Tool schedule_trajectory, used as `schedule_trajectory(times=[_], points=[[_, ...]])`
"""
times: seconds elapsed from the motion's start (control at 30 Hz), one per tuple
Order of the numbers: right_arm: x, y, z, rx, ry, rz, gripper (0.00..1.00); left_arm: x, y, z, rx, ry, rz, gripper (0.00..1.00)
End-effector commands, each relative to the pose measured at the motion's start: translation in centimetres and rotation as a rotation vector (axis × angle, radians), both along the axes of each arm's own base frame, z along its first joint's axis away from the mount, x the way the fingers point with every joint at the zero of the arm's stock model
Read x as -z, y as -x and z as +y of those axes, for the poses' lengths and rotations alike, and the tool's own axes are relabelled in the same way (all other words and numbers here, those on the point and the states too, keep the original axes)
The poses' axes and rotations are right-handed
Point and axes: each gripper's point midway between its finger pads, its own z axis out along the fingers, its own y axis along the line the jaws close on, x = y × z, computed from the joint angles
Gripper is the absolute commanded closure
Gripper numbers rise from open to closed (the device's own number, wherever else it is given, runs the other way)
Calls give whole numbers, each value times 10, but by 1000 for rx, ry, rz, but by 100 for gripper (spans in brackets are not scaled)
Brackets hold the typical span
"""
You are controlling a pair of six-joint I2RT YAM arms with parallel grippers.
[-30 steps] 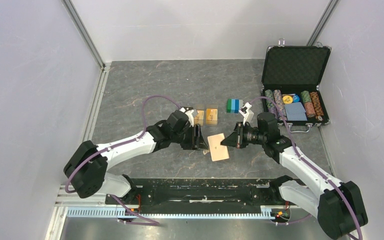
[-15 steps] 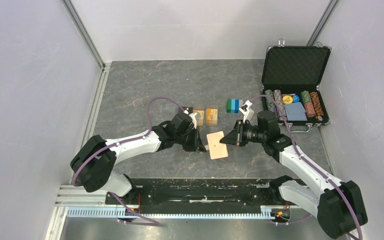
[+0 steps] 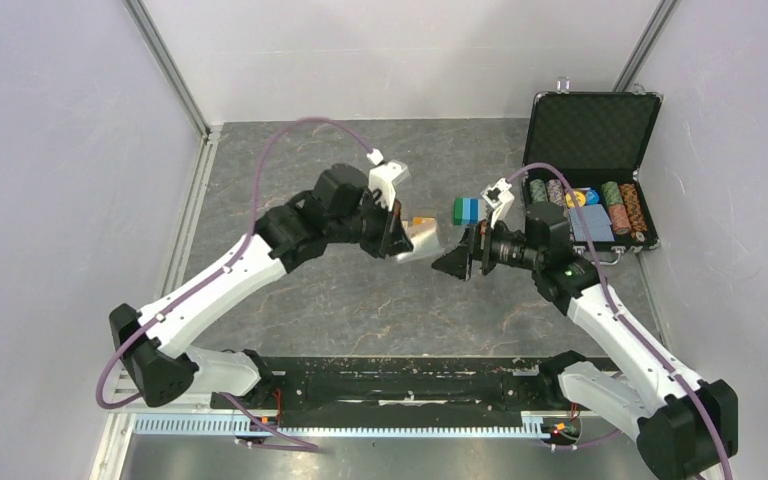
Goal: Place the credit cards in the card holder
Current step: Open the card holder at the center of the board.
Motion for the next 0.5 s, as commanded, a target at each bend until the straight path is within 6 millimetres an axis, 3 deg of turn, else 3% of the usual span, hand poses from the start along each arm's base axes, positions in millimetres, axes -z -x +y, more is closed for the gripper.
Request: schedule_trajectory(times=[0.0,0.27,0.47], points=[[-49,-9,-1,-47,20,-239,2,-33,13,14,159,-88,-110,98],[-87,-6,-3,-133,75,-437,2,-49,20,16,245,-122,-116,98],[-92,1,1,-204,74,-464,2,-54,33,9,305,-79,-71,98]])
